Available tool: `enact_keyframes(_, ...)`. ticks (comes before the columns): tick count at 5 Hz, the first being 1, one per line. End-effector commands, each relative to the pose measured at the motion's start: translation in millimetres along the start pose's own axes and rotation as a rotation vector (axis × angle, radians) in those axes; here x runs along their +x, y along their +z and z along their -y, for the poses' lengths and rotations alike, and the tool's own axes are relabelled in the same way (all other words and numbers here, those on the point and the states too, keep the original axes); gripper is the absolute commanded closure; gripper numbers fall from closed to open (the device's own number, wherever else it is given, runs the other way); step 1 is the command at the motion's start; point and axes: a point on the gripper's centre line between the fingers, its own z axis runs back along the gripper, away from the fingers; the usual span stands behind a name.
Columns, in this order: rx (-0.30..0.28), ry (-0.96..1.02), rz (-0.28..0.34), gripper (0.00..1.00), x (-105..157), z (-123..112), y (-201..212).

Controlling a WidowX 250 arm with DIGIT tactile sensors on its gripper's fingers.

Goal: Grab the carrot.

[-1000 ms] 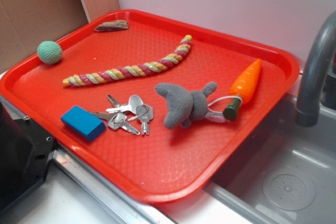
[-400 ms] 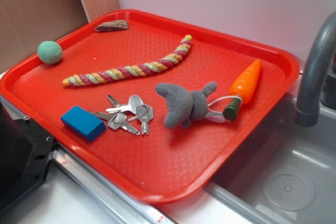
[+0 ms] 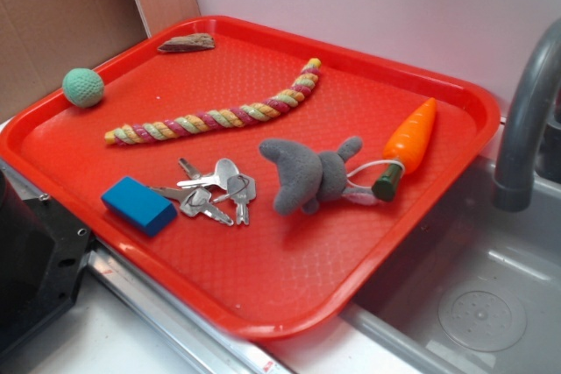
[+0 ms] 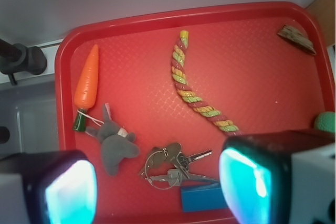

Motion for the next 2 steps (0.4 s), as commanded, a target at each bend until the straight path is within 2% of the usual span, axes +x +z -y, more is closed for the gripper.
enact_keyframes(1, 0.055, -0.042, -0.020, 0.00, 62.1, 60.8, -61.1)
enact_keyframes(2, 0.070, -0.075, -0.047, 0.00, 55.9, 87.5, -83.8)
